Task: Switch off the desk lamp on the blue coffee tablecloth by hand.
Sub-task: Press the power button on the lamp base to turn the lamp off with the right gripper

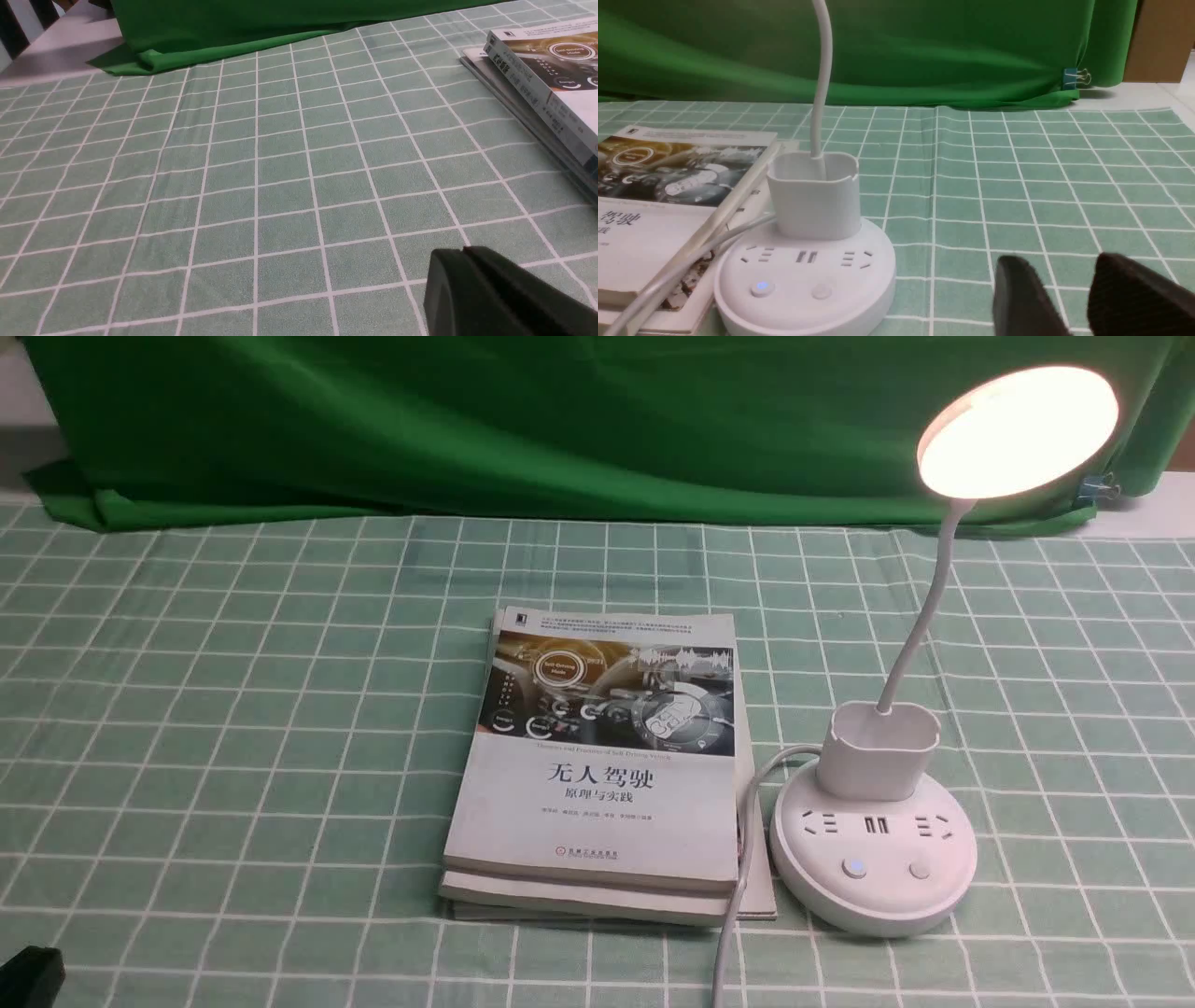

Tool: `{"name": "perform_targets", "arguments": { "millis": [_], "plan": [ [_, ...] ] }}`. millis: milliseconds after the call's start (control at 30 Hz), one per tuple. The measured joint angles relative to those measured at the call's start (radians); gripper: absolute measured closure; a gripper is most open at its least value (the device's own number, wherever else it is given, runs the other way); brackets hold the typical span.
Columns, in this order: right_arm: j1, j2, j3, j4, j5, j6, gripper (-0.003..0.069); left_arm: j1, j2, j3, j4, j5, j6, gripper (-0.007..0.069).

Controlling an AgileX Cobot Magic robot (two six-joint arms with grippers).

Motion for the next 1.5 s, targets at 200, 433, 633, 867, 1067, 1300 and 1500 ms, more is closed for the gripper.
{"name": "perform_targets", "arguments": {
  "millis": [200, 433, 633, 867, 1067, 1300, 1500],
  "plan": [
    [0.0, 0.0, 0.0, 0.0, 0.0, 0.0, 0.0419, 0.0, 0.0, 0.0, 0.0, 0.0, 0.0, 0.0624],
    [0.0, 0.0, 0.0, 0.0, 0.0, 0.0, 0.0419, 0.0, 0.0, 0.0, 0.0, 0.0, 0.0, 0.0624],
    [0.0, 0.0, 0.0, 0.0, 0.0, 0.0, 0.0419, 0.0, 0.0, 0.0, 0.0, 0.0, 0.0, 0.0624],
    [0.0, 0.0, 0.0, 0.086, -0.087, 0.146, 0.0419, 0.0, 0.0, 0.0, 0.0, 0.0, 0.0, 0.0624],
    [0.0, 0.0, 0.0, 0.158, -0.278, 0.454, 0.042, 0.0, 0.0, 0.0, 0.0, 0.0, 0.0, 0.0624],
    [0.038, 0.06, -0.077, 0.168, -0.116, 0.478, 0.0575, 0.0, 0.0, 0.0, 0.0, 0.0, 0.0, 0.0624],
    [0.155, 0.497, -0.502, 0.14, 0.396, 0.216, 0.0609, 0.0, 0.0, 0.0, 0.0, 0.0, 0.0, 0.0624]
  ]
}}
